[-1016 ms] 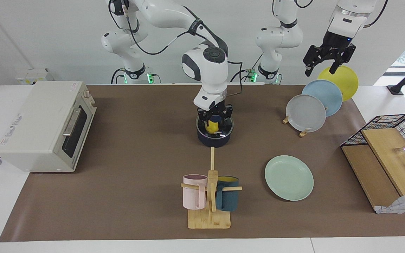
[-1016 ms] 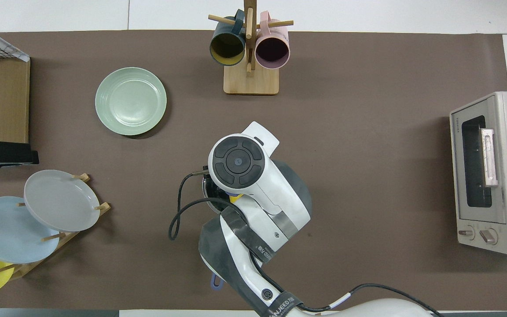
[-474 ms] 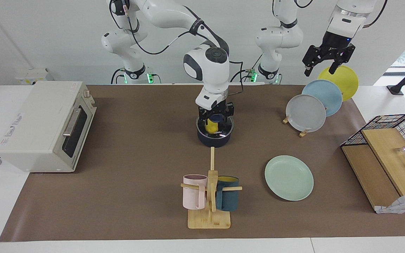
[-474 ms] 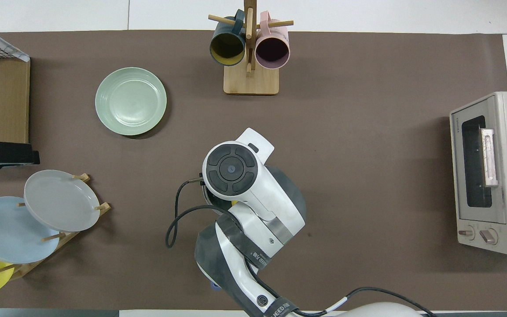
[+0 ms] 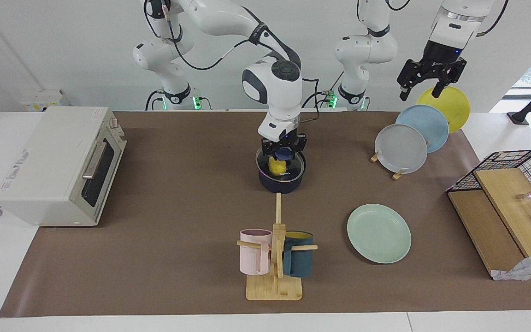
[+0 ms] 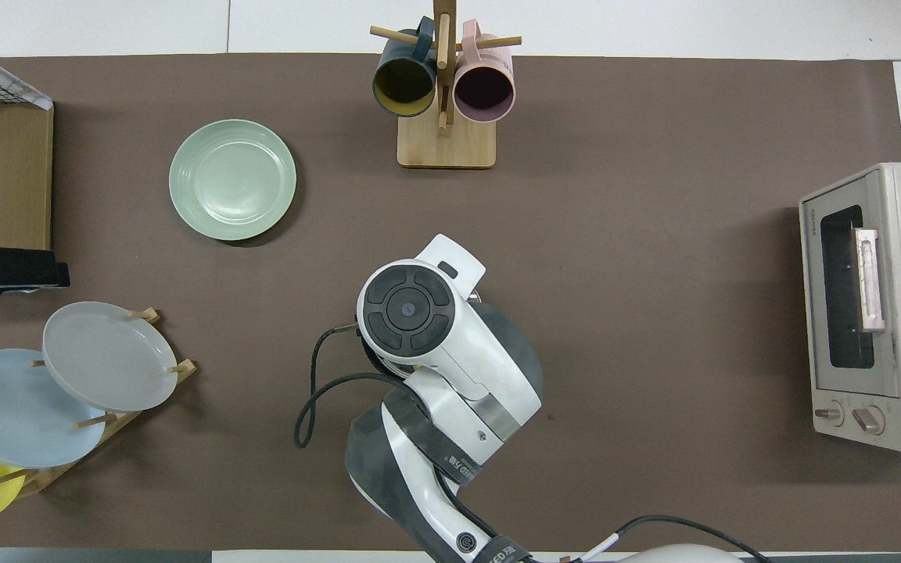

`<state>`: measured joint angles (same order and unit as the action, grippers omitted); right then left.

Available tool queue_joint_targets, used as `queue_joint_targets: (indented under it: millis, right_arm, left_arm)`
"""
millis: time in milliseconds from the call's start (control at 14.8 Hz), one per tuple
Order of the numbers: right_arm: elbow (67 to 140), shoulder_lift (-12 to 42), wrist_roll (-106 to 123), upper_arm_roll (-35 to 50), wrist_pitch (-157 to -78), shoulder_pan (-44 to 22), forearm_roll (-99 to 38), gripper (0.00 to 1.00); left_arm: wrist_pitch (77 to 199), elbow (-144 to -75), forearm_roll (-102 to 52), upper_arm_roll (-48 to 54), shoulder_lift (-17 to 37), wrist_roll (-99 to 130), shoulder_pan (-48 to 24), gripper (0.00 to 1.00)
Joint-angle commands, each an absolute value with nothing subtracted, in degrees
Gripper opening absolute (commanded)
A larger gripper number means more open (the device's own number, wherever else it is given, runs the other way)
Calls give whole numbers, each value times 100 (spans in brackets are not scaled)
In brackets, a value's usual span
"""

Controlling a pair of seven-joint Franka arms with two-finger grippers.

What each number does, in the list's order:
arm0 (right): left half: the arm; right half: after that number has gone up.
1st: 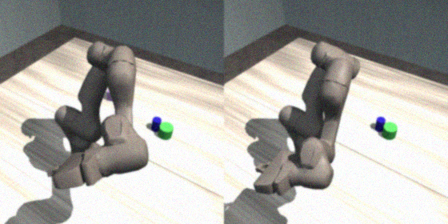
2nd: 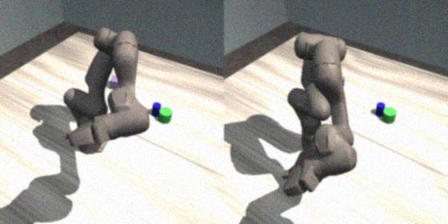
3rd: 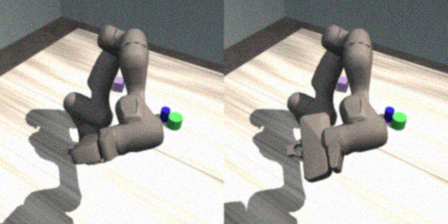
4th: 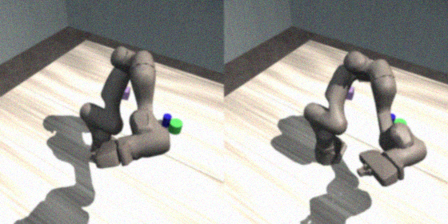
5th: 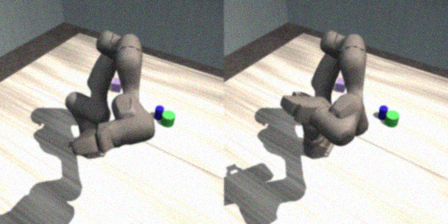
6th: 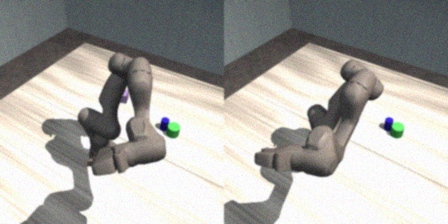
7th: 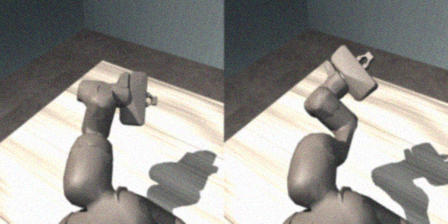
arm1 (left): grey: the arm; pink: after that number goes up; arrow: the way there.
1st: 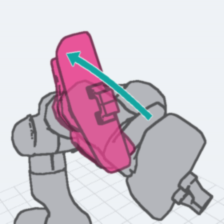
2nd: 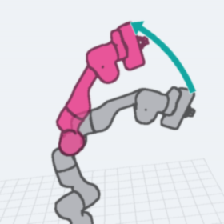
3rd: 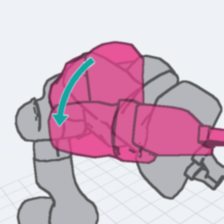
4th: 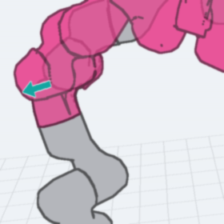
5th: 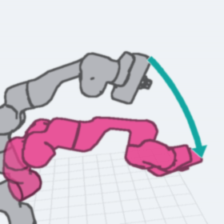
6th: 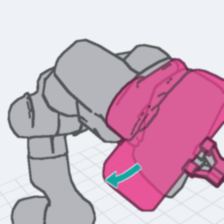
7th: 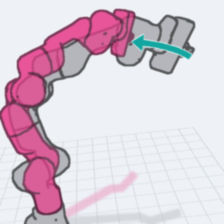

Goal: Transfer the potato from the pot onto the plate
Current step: 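Lift the lid off with the right gripper while the left gripper reaches the pot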

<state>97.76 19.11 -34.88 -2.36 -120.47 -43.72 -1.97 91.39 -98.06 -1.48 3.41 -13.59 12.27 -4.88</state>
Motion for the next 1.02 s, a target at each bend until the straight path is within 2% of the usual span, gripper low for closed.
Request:
queue_joint_targets:
  millis: [0, 339, 474, 609, 745, 948]
  right_arm:
    - [9397, 1846, -3175, -202, -11560, -4071, -149, 24]
    - [9228, 1688, -1762, -202, -11075, -3069, -211, 24]
    - [9307, 1661, -1111, -202, -10969, -2499, -211, 24]
    - [9534, 1609, -451, -202, -11021, -2024, -228, 24]
    - [10017, 1434, -81, -202, -11161, -1601, -263, 25]
    - [10729, 1161, 44, -202, -11188, -1152, -509, 28]
  left_arm:
    - [9211, -10028, -202, 290, -1538, 1239, -545, 100]
    - [9263, -10432, -211, 422, -1679, 1309, -746, 100]
    - [9438, -10730, -211, 431, -1574, 1720, -1332, 100]
    - [10156, -11195, -211, 431, -1390, 2597, -2053, 100]
    - [11044, -11478, -211, 431, -830, 3747, -2783, 100]
    - [12222, -11426, -211, 422, 480, 4858, -3601, 100]
